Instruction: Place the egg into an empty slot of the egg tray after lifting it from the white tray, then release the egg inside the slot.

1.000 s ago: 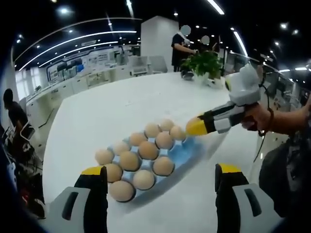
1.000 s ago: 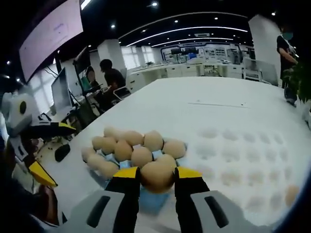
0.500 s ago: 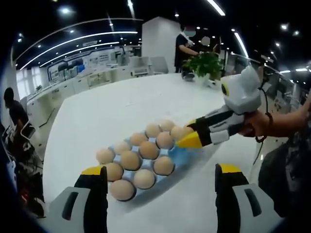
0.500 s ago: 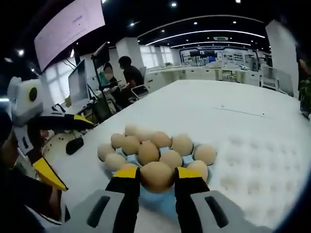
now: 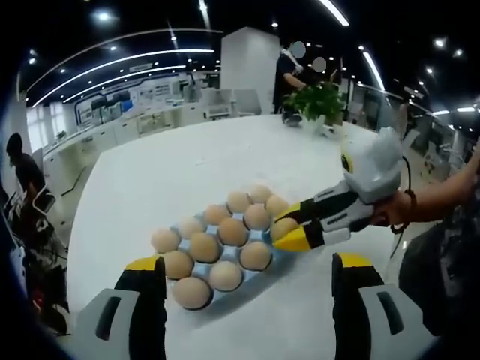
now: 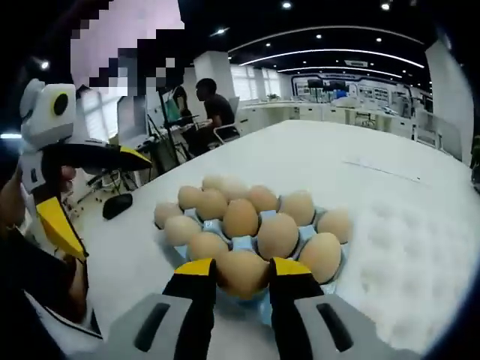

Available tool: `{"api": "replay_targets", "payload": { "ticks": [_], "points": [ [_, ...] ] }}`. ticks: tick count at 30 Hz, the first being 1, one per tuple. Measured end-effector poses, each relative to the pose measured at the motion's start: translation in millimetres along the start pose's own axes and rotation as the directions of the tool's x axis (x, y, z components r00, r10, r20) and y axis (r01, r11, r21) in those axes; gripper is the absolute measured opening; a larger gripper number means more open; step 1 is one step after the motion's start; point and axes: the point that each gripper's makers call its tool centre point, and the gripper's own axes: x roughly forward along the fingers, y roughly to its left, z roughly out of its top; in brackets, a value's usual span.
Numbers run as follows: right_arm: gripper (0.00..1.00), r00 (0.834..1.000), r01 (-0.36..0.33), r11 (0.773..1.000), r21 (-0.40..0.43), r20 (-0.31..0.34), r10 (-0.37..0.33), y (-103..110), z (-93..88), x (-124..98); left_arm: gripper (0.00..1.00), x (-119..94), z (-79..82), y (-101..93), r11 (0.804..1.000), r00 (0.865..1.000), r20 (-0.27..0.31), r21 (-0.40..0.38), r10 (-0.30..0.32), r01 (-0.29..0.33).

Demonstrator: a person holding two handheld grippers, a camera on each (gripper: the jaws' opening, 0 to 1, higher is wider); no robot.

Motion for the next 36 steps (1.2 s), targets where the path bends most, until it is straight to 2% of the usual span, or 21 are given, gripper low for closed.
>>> {"api": "replay_targets", "payload": {
  "ticks": [9, 15, 21, 36],
  "points": [
    [0.29, 1.000, -0.012, 0.997, -0.079, 0.021, 0.014, 0.4, 1.9, 4.8, 0.93, -0.4, 0.9, 1.4, 1.000, 1.000, 0.003, 0.000, 0.003, -0.003],
    [0.28, 1.000, -0.020, 0.995, -0.096, 0.016, 0.022, -1.1, 3.0, 9.2, 0.93, -1.4, 1.3, 1.8, 1.000, 1.000, 0.005, 0.001, 0.006, -0.006],
    [0.25, 1.000, -0.019, 0.994, -0.112, 0.014, 0.021, -1.1, 2.9, 10.1, 0.93, -3.1, 0.7, 3.4, 1.000, 1.000, 0.007, -0.002, 0.012, -0.012],
    [0.26, 1.000, -0.010, 0.995, -0.098, 0.009, 0.011, -1.9, 3.4, 10.7, 0.93, -3.8, 1.2, 2.7, 1.000, 1.000, 0.005, 0.006, 0.014, -0.014]
  ]
}}
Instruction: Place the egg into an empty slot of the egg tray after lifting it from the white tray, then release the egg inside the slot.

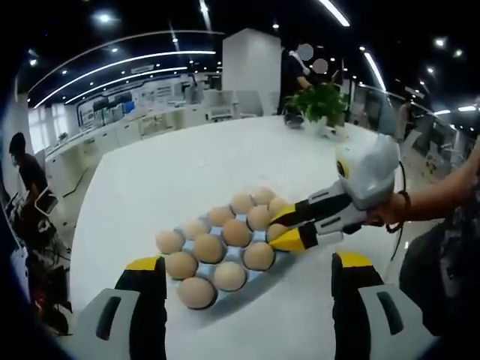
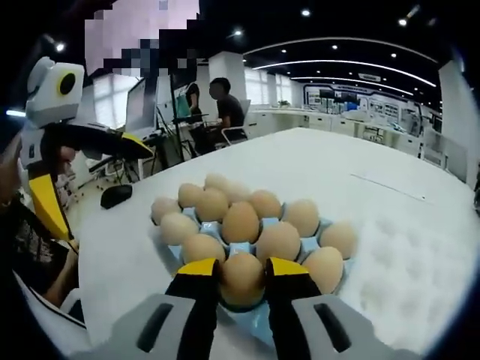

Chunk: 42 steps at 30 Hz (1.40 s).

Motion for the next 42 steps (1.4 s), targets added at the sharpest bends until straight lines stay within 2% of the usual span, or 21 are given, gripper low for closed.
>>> {"api": "replay_targets", "payload": {
  "ticks": [6, 17, 18, 21, 22, 30, 42],
  "points": [
    [0.28, 1.000, 0.001, 1.000, 0.012, 0.005, -0.001, -0.8, 1.0, -1.5, 0.93, -0.4, 1.2, -0.4, 1.000, 1.000, 0.003, -0.001, 0.000, 0.000],
    [0.44, 0.999, 0.005, 0.999, 0.039, 0.040, -0.007, -2.6, 10.9, -9.8, 0.94, 1.1, 5.3, -2.1, 1.000, 1.000, 0.015, -0.006, -0.008, 0.008],
    [0.47, 0.999, 0.007, 0.999, 0.045, 0.044, -0.009, -3.8, 11.9, -10.3, 0.94, 1.2, 5.3, -2.2, 1.000, 1.000, 0.015, -0.006, -0.008, 0.008],
    [0.64, 0.998, 0.015, 0.996, 0.088, 0.067, -0.020, -8.1, 16.6, -12.3, 0.94, 1.4, 6.1, -2.8, 1.000, 1.000, 0.019, -0.007, -0.010, 0.010],
    [0.66, 0.997, 0.010, 0.995, 0.097, 0.072, -0.017, -8.6, 18.0, -12.9, 0.94, 1.6, 6.4, -2.7, 1.000, 1.000, 0.020, -0.007, -0.008, 0.008],
    [0.75, 0.995, 0.014, 0.997, 0.079, 0.094, -0.021, -9.6, 25.7, -16.2, 0.95, 3.3, 8.8, -3.1, 1.000, 1.000, 0.026, -0.010, -0.008, 0.009],
    [0.80, 0.994, 0.044, 0.997, 0.062, 0.100, -0.050, -19.8, 27.3, -23.2, 0.98, 5.0, 10.6, -3.8, 1.000, 1.000, 0.028, -0.017, -0.001, 0.001]
  ]
}}
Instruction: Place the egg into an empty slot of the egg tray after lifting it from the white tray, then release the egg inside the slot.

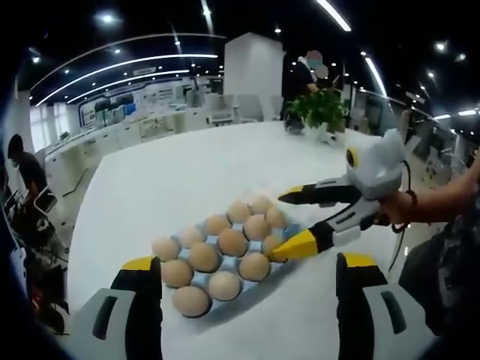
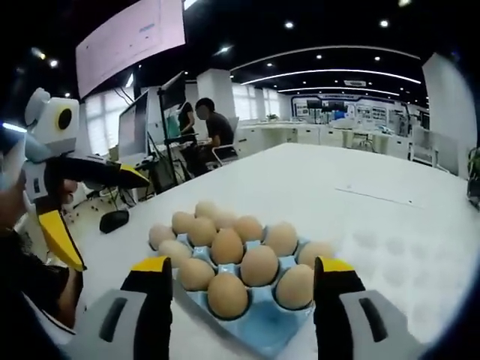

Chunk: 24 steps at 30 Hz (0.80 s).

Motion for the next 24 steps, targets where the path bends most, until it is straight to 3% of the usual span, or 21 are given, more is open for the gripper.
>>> {"api": "replay_targets", "payload": {
  "ticks": [24],
  "points": [
    [0.83, 0.995, 0.099, 0.994, 0.049, -0.018, -0.098, -43.9, -9.5, -32.0, 1.00, -0.1, -3.1, -4.7, 1.000, 1.000, -0.014, 0.002, -0.002, 0.002]
  ]
}}
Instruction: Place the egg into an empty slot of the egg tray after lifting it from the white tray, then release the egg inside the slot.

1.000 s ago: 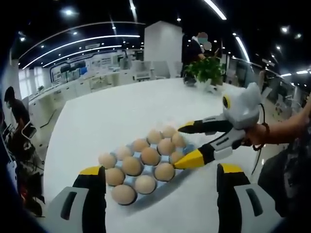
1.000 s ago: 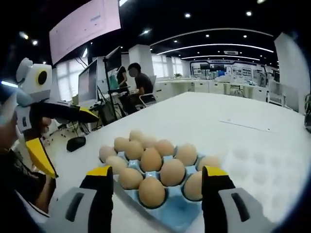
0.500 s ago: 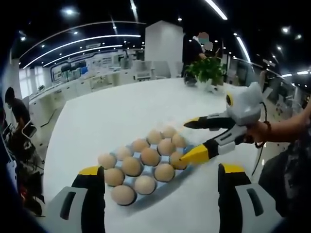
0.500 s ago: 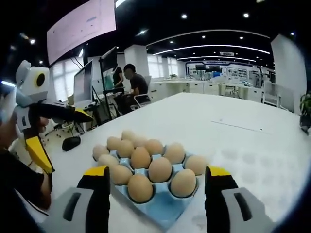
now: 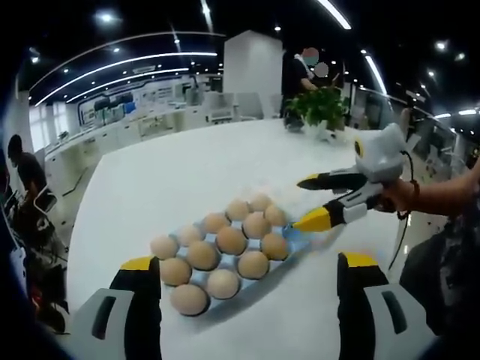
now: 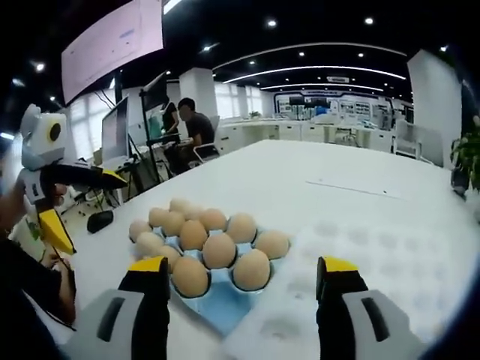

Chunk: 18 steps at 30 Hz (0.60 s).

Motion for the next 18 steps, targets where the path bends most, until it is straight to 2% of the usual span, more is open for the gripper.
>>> {"api": "replay_targets", "payload": {
  "ticks": [5, 18],
  "points": [
    [0.83, 1.000, 0.029, 0.999, 0.032, -0.007, -0.029, -12.9, -3.6, -4.7, 1.00, 0.9, 0.1, -1.7, 1.000, 1.000, -0.002, 0.003, -0.004, 0.004],
    [0.83, 0.996, 0.090, 0.995, 0.048, -0.017, -0.089, -39.3, -10.2, -18.5, 0.99, 1.7, -0.1, -4.1, 1.000, 1.000, -0.011, 0.010, -0.009, 0.009]
  ]
}}
